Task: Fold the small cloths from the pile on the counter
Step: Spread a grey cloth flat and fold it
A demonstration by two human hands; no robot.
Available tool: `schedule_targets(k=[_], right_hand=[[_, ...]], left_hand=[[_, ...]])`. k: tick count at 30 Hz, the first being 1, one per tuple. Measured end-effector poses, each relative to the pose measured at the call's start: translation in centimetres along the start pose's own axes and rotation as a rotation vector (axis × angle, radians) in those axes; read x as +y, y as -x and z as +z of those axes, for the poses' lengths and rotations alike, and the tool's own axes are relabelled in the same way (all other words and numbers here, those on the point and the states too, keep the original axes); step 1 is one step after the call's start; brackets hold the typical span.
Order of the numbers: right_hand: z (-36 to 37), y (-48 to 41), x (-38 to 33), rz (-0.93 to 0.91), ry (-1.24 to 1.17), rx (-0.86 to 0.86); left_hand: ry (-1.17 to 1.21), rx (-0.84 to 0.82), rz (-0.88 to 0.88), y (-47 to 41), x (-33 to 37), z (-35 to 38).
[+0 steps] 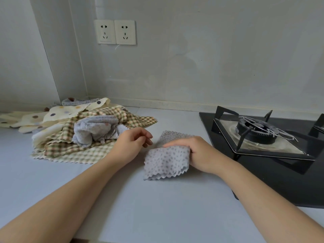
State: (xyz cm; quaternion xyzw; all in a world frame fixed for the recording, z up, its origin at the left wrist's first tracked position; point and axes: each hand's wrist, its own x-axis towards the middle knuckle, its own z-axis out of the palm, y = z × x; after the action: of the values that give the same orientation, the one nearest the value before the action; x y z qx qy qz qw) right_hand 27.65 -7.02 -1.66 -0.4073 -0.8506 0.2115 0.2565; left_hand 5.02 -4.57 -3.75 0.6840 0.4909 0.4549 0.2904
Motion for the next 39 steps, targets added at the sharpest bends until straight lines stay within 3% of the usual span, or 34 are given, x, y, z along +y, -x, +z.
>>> schedule_targets(k=[3, 8, 11, 17, 21, 28, 31, 34, 39], right_hand=[[-0.1, 0.0, 0.2, 0.086, -0.159, 0.041], [-0.6, -0.2, -0.3, 0.171, -0.334, 0.052], [-1.0, 0.2, -0.6, 0.203, -0.418, 0.057], [-0.8, -0.2, 0.0, 0.416, -0.505, 0.172], [-1.0, -0.4, 0.2, 0.447, -0.606, 0.21], [-0.5, -1.2, 1.6, 0.505, -0.522, 0.395], [0.2, -1.4, 2.0, 0.506, -0.35, 0.43], [0.7, -1.6, 2.1, 0.481, -0.21, 0.417], [0.8, -1.3, 1.6, 0.391, -0.147, 0.403]], left_hand=[[-0.098, -0.009, 0.102, -0.2, -0.6, -0.4], [-0.347, -0.218, 0.282, 0.3, -0.9, 0.2], [-0.298, -0.191, 0.346, 0.4, -0.6, 0.8], [-0.042, -0.111, 0.122, 1.0, 1.6, 1.3], [0.056, -0.026, -0.035, 0.6, 1.9, 1.9], [0.02, -0.054, -0.154, 0.3, 2.5, 3.5], [-0.044, 0.026, -0.199, 0.1, 2.2, 4.2], [0.065, 0.075, -0.269, 0.3, 2.5, 4.2], [0.16, -0.044, -0.119, 0.3, 2.6, 3.6]])
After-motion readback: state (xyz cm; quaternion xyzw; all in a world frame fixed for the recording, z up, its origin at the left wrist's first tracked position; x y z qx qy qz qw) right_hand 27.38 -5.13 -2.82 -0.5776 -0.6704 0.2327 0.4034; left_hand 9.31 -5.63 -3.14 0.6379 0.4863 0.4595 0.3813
